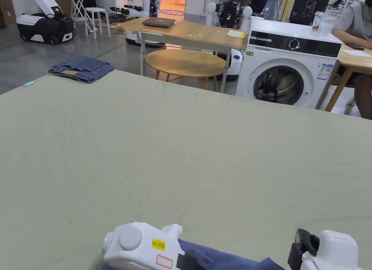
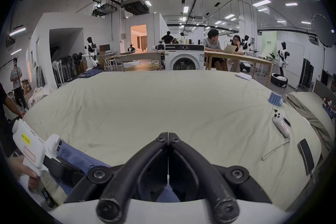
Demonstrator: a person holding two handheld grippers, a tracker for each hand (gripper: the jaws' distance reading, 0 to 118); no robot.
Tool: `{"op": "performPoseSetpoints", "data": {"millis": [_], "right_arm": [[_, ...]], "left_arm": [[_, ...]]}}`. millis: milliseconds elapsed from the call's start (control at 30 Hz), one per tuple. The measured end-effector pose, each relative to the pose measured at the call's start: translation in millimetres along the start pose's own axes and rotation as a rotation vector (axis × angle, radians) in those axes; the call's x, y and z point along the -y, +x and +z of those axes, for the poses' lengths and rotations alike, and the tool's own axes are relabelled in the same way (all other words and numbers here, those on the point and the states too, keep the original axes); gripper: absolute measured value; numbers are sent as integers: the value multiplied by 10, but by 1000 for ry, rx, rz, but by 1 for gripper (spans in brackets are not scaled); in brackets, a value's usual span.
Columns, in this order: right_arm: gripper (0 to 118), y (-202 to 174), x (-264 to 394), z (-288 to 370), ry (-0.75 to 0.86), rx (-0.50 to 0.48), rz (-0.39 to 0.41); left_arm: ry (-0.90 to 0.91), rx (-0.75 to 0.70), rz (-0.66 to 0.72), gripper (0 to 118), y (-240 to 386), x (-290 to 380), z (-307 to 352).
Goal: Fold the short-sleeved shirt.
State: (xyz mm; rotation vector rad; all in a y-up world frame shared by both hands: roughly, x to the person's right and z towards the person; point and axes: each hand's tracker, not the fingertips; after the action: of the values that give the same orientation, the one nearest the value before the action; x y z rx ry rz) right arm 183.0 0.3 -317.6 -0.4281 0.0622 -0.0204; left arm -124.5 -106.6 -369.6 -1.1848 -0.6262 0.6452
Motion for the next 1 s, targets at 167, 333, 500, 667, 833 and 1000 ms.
{"op": "performPoseSetpoints", "data": {"millis": [167,333,500,667,833,1000], "right_arm": [[0,21,-5,20,0,8,4],[0,33,-15,34,-1,9,6],[0,16,-50,34,10,1,10],[0,-36,-76,37,44,-19,12],[0,-120,-101,82,102,-43,7],[0,-221,-144,151,161,-54,27]], "left_arm": [[-5,-80,-74,0,169,-15,38],[20,-116,-119,0,343,-59,402],[123,-136,-108,0,154,-124,1133],[183,-195,-44,0,-287,-104,1730],[197,-139,39,47,-724,-42,1990],[193,-35,100,54,-1082,7,1839]]}}
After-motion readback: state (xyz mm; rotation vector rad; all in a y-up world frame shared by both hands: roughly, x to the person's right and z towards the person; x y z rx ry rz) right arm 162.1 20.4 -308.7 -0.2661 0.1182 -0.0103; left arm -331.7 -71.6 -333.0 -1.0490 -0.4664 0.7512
